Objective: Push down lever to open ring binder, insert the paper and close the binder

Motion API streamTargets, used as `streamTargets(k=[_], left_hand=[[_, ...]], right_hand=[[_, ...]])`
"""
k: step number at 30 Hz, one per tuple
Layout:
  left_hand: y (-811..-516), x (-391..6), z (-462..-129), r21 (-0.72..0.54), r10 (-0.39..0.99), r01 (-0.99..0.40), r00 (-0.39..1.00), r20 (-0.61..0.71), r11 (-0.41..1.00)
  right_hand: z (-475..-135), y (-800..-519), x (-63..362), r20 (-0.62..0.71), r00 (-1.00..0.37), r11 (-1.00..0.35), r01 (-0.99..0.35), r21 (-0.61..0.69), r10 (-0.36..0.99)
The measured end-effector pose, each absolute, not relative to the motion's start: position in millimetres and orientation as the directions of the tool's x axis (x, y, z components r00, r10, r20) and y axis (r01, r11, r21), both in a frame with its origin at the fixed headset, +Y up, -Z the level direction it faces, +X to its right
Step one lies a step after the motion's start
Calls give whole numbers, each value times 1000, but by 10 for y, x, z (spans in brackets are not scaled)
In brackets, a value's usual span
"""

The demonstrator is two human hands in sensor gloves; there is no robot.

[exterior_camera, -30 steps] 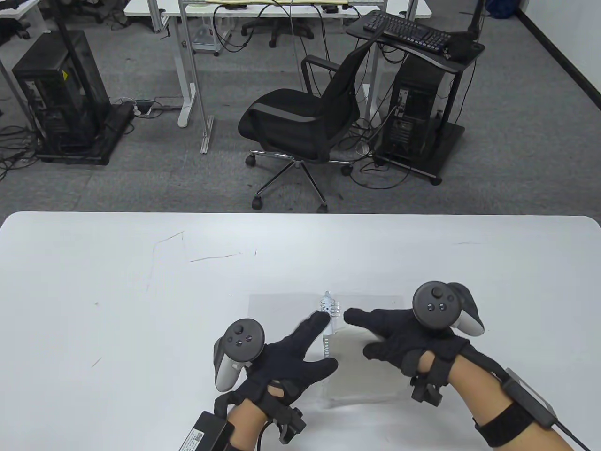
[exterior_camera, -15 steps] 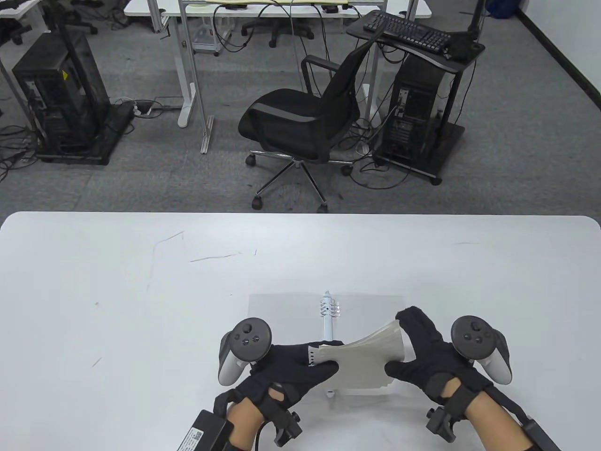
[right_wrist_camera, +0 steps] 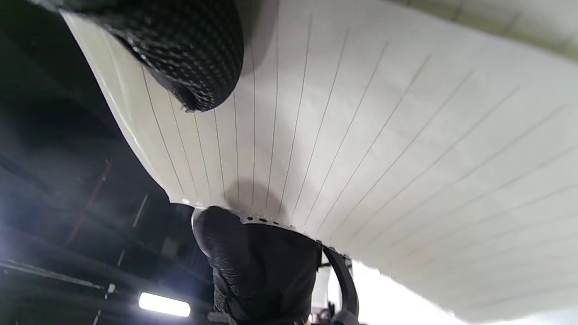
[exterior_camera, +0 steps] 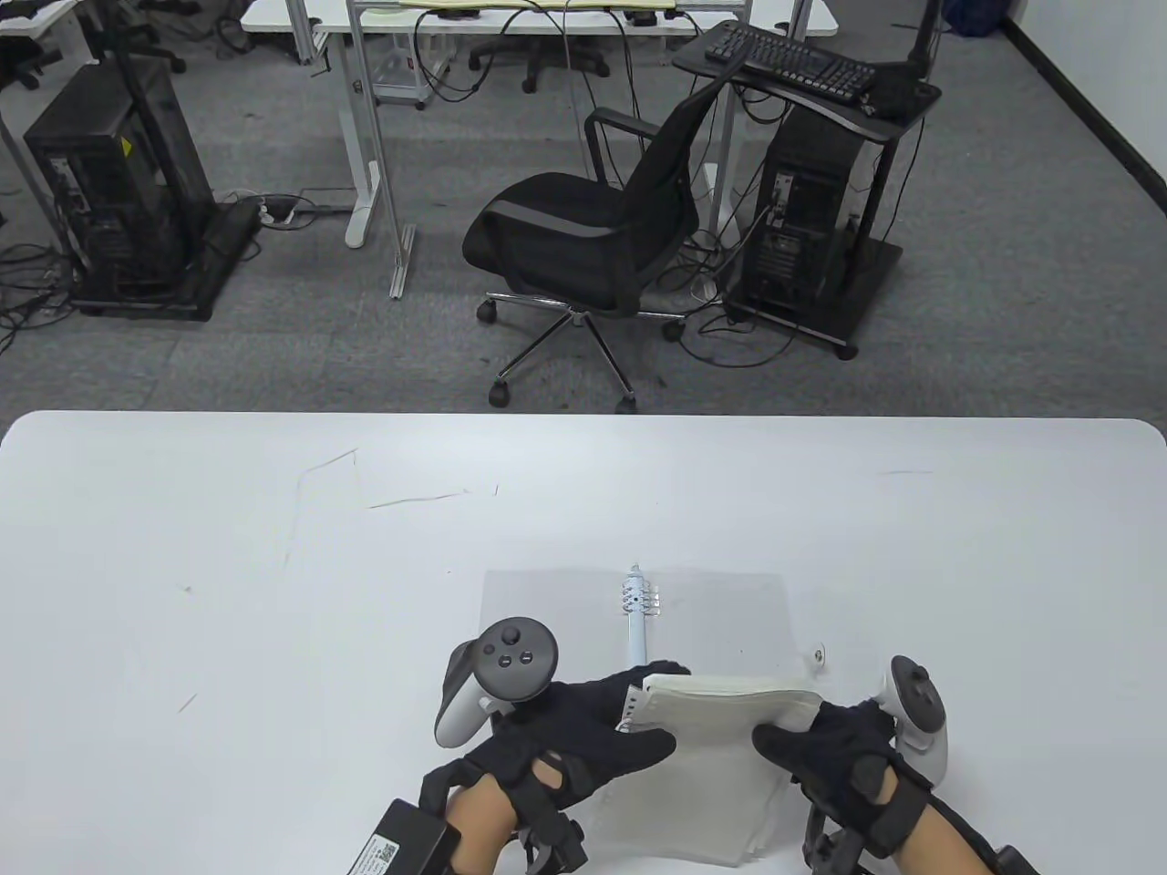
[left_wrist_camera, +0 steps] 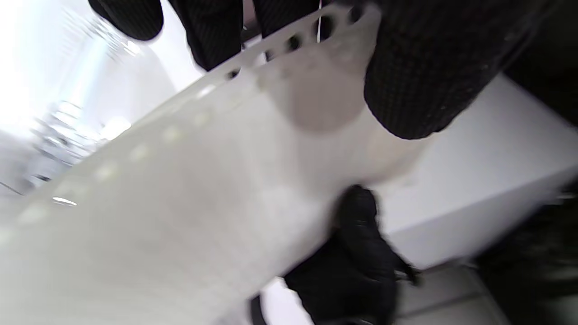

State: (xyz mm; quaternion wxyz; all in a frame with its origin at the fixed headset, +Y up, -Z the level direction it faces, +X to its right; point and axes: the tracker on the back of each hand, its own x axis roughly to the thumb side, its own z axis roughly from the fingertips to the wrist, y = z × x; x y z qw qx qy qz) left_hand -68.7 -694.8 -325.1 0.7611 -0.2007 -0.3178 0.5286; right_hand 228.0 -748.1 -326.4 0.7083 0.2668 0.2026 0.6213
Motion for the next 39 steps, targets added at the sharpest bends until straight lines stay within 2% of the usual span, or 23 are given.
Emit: streamTargets(k=[3, 5, 8, 10, 13, 16, 20, 22, 25, 28, 32, 36, 39], left_hand=[[-7063, -626, -3141, -610, 950, -764, 12, 311, 209], [-7111, -603, -3051, -550, 937, -824, -75, 342, 136], [-7292, -665, -3000, -454, 917, -861, 35, 398, 230], [-7408, -717, -3049, -503, 919, -814, 92, 384, 291], [-7525, -748, -3123, -532, 948, -815, 64, 312, 230], [-7503, -682, -3083, -551, 950, -813, 8, 311, 187], [-7472, -609, -2969, -522, 958, -851, -99, 271, 60], [-7482, -634, -3016, -550, 961, -832, -87, 264, 76], [-7515, -705, -3087, -577, 959, -806, -46, 281, 131], [-7472, -688, -3081, -624, 947, -759, -31, 319, 185], [-7368, -593, -3004, -655, 935, -736, -89, 343, 170], [-7315, -633, -2949, -567, 922, -806, -72, 380, 171], [-7370, -732, -2990, -485, 916, -850, -7, 400, 206]], right_hand=[[-3204, -7401, 2220, 91, 116, 29, -760, 649, 989], [-3151, -7324, 2178, 159, 90, -39, -748, 662, 983], [-3127, -7406, 2170, 208, 4, -134, -752, 645, 978], [-3131, -7485, 2154, 175, -12, -127, -734, 667, 985], [-3140, -7526, 2106, 161, 4, -108, -723, 682, 987], [-3110, -7511, 2055, 181, 27, -103, -735, 670, 983], [-3084, -7506, 2025, 155, 109, -17, -764, 645, 982], [-3102, -7520, 2037, 150, 101, -18, -771, 637, 983], [-3122, -7560, 2037, 175, 29, -88, -775, 626, 984], [-3124, -7543, 2008, 154, 55, -66, -729, 682, 987], [-3074, -7503, 1975, 184, 21, -116, -706, 699, 983], [-3030, -7452, 1983, 182, 63, -82, -719, 690, 981], [-3042, -7460, 2015, 210, 56, -96, -755, 648, 976]])
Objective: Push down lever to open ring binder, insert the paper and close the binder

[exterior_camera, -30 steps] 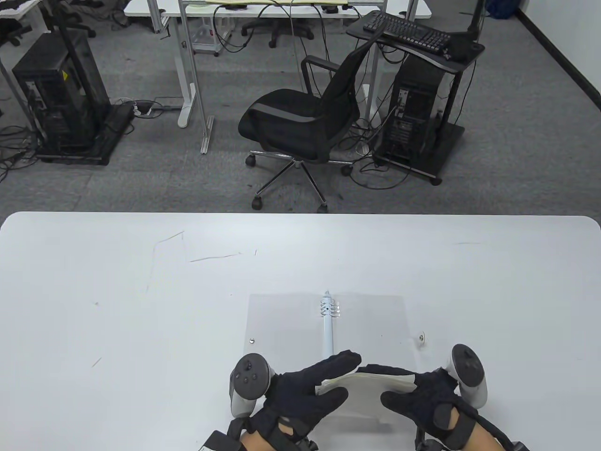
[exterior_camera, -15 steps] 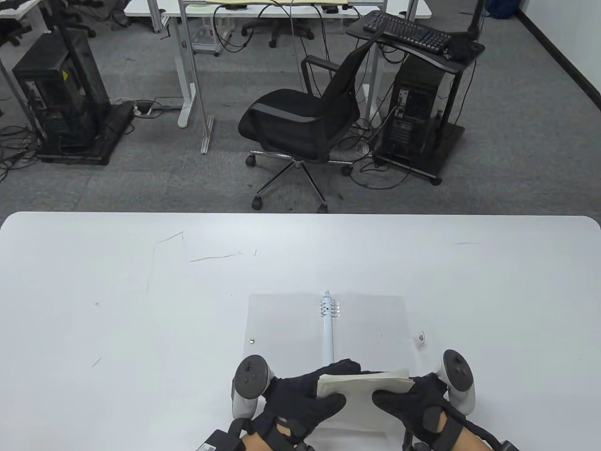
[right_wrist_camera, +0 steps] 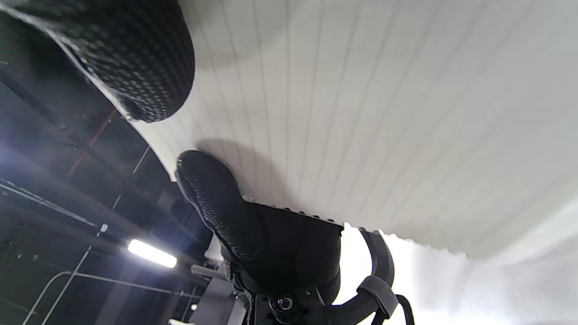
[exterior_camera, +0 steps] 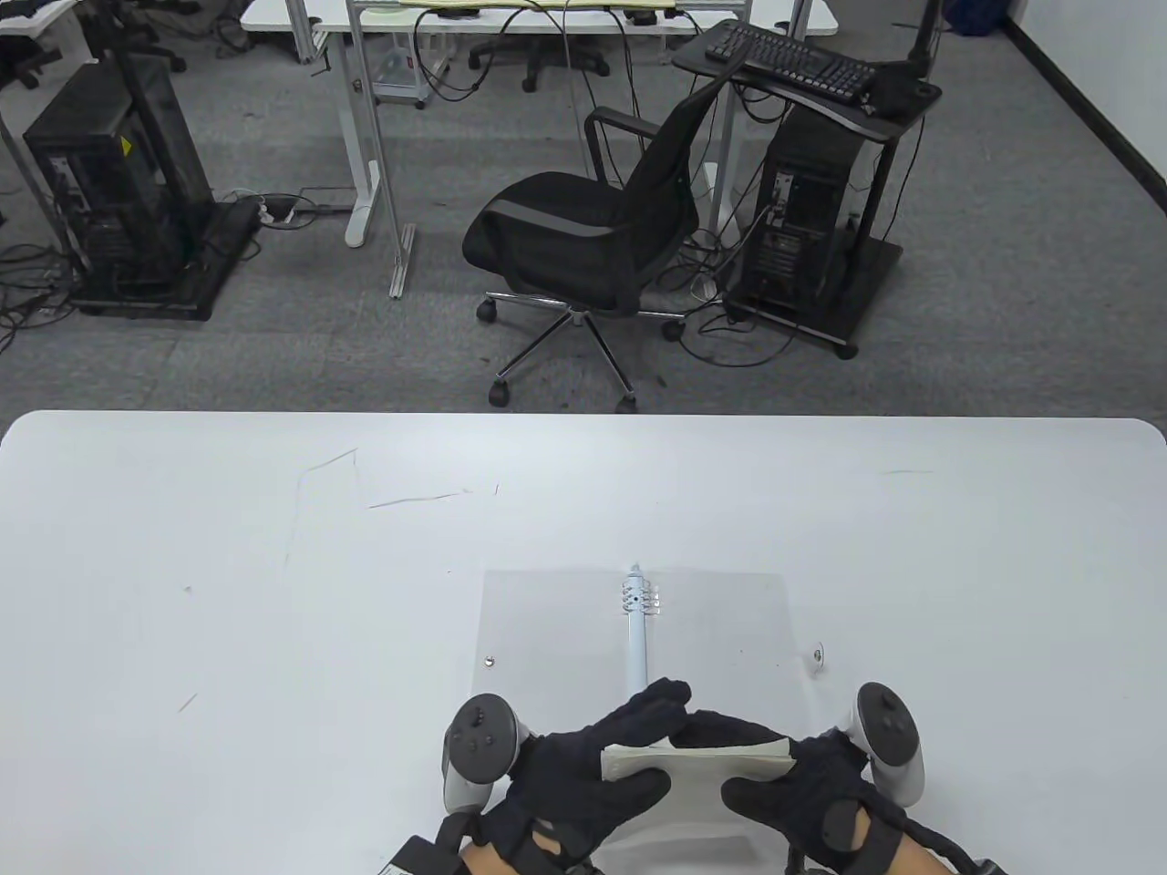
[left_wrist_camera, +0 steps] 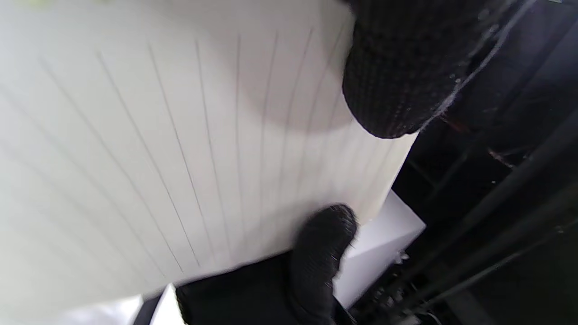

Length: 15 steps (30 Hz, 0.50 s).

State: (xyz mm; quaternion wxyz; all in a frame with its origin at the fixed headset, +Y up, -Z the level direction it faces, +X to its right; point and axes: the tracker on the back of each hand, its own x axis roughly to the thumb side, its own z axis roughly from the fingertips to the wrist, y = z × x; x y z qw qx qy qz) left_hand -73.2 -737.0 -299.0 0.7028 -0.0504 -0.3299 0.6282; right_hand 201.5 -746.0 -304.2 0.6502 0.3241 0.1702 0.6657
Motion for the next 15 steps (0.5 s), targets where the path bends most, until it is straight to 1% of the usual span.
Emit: streamTargets(k=[2, 4, 6, 8, 10, 11, 15], left_hand=[[-7456, -740, -3029, -483, 924, -851, 9, 382, 208], [-7510, -699, -3044, -518, 933, -836, -24, 359, 178], [-7467, -624, -2991, -537, 928, -826, -49, 371, 171], [-7376, -554, -2910, -554, 905, -806, -59, 422, 206], [-7328, -562, -2878, -525, 897, -827, -60, 438, 201], [-7355, -588, -2918, -523, 907, -828, -44, 419, 202], [-7561, -626, -3048, -571, 946, -797, 3, 324, 198]], right_hand=[[-3058, -7510, 2017, 187, 60, -76, -761, 645, 980], [-3062, -7548, 2003, 148, 84, -34, -758, 652, 985], [-3031, -7521, 1968, 144, 111, -14, -745, 667, 983], [-2983, -7466, 1915, 171, 124, -26, -733, 679, 977], [-2966, -7436, 1911, 191, 139, -21, -756, 654, 972], [-2983, -7438, 1922, 189, 127, -24, -767, 641, 974], [-3040, -7526, 1966, 220, 17, -121, -790, 601, 975]])
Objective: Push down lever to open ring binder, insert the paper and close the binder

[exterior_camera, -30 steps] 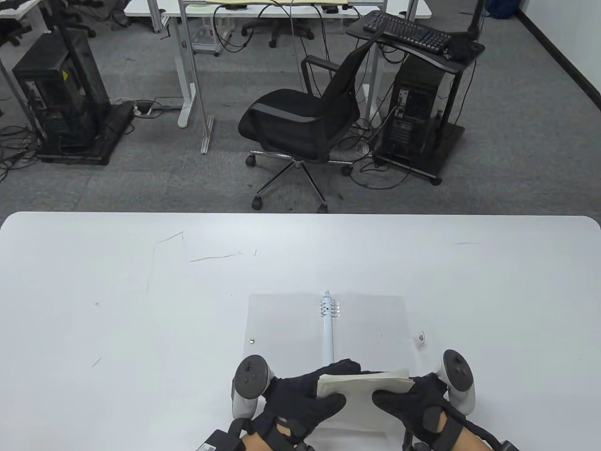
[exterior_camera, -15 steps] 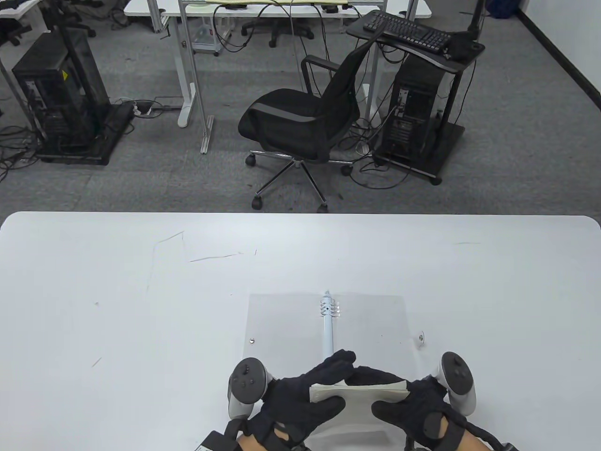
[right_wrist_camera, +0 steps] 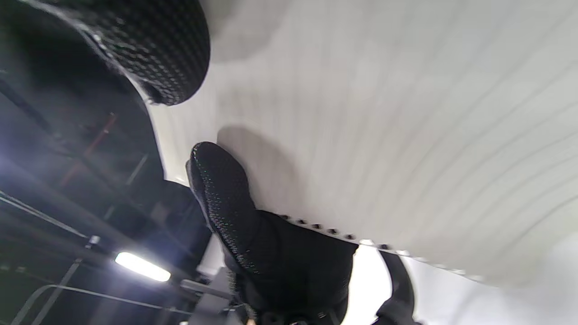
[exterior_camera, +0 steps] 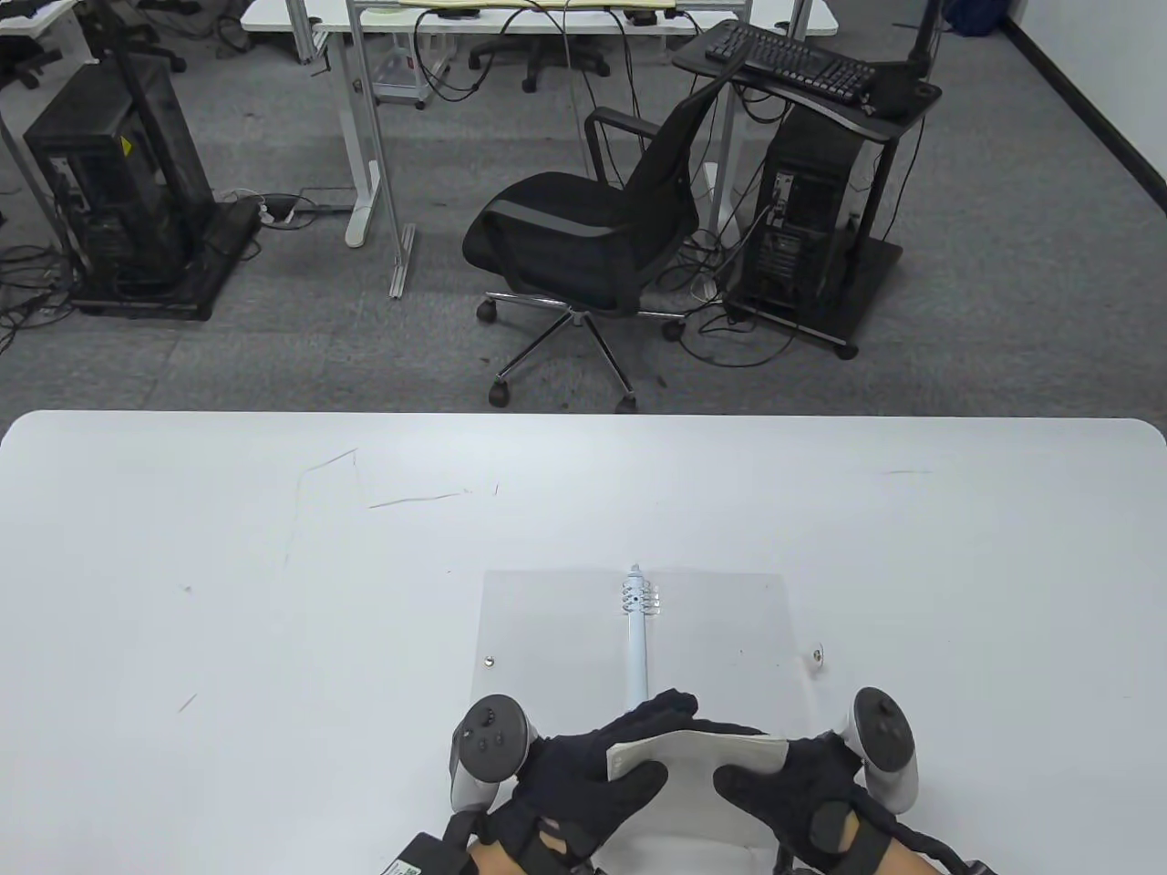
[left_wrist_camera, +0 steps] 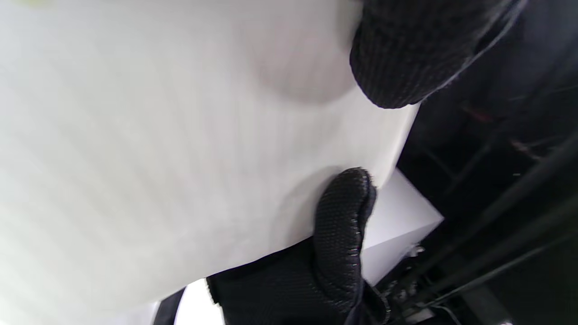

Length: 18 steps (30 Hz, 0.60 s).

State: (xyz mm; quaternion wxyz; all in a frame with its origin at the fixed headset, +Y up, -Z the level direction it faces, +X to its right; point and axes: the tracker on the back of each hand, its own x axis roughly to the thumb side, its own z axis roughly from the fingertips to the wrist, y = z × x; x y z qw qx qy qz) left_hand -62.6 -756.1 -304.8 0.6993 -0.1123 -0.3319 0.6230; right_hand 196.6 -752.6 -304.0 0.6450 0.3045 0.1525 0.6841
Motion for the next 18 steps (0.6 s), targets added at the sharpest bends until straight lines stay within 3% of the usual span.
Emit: streamTargets(k=[5, 10, 15, 18], left_hand=[[-7484, -587, -3010, -612, 946, -780, -83, 313, 134], [-7662, -622, -3087, -593, 955, -780, 18, 297, 199], [-7482, -577, -3000, -613, 939, -768, -42, 341, 188], [-7580, -594, -3042, -591, 945, -775, 27, 325, 225]], right_hand=[[-3004, -7478, 1947, 182, 110, -33, -765, 643, 977], [-3068, -7604, 1977, 191, -13, -125, -797, 591, 981], [-3013, -7466, 1964, 212, 70, -81, -773, 629, 975], [-3041, -7524, 1978, 204, 3, -123, -790, 601, 979]])
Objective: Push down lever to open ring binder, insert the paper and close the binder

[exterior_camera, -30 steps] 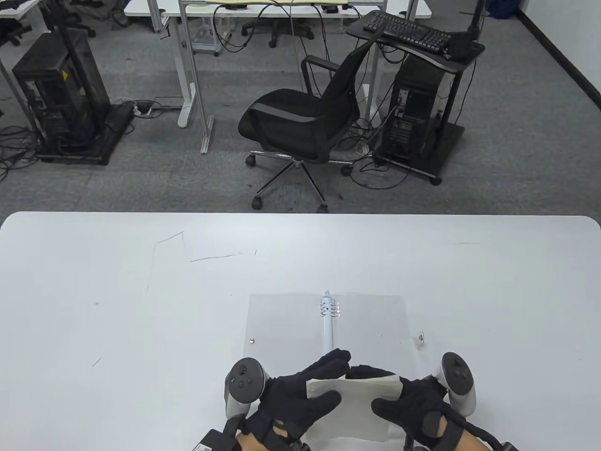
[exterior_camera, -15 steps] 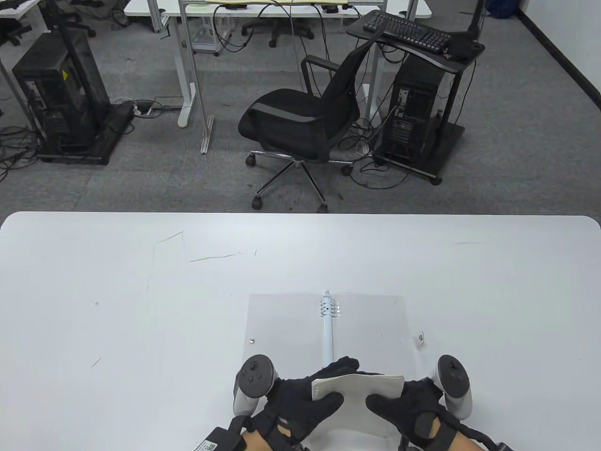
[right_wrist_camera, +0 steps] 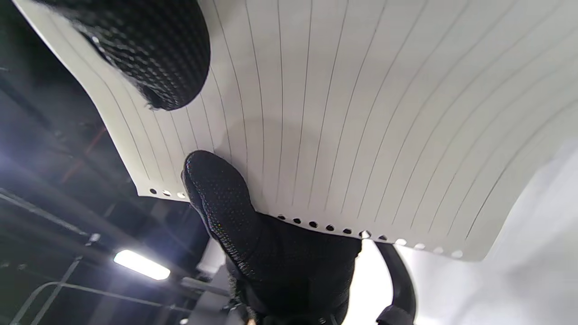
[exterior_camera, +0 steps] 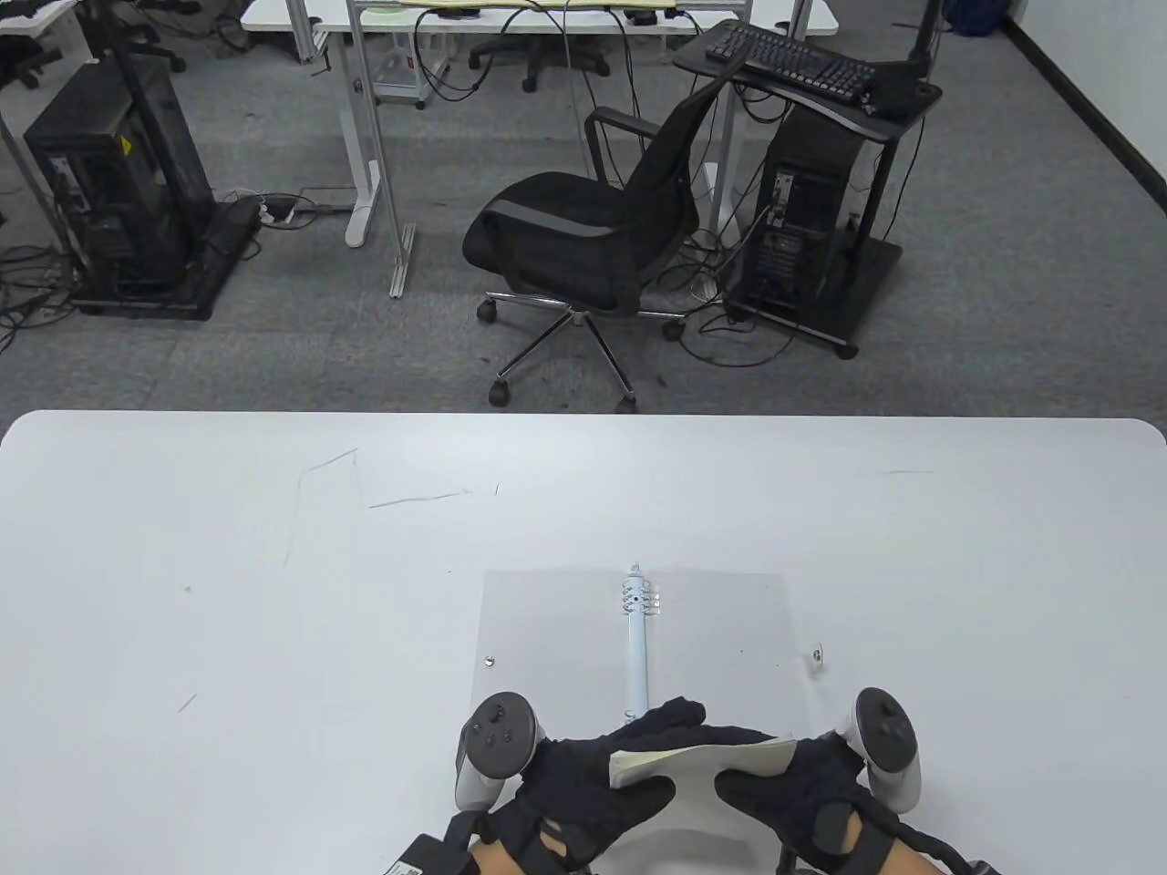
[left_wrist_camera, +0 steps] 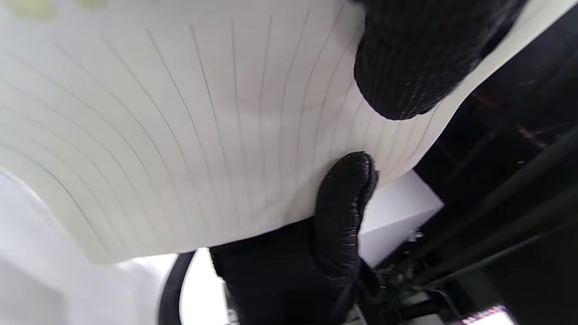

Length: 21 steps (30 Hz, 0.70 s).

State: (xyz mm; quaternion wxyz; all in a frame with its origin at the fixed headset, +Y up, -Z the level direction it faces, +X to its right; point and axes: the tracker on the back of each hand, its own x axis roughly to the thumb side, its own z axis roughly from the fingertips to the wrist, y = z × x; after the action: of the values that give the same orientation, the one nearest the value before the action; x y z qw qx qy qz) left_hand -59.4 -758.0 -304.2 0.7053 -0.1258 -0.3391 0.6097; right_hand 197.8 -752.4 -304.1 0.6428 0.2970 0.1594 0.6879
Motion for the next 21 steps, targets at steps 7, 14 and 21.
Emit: streamTargets(k=[7, 14, 21], left_hand=[[-7508, -565, -3002, -628, 946, -751, -16, 323, 202], [-7736, -594, -3106, -638, 978, -757, 6, 208, 140], [-7587, -643, -3066, -640, 963, -761, -240, 125, -106]], right_hand=[[-3027, -7469, 1972, 215, 21, -120, -774, 622, 976], [-3097, -7631, 2000, 190, -151, -236, -775, 587, 970], [-3079, -7535, 2013, 227, -118, -233, -774, 588, 967]])
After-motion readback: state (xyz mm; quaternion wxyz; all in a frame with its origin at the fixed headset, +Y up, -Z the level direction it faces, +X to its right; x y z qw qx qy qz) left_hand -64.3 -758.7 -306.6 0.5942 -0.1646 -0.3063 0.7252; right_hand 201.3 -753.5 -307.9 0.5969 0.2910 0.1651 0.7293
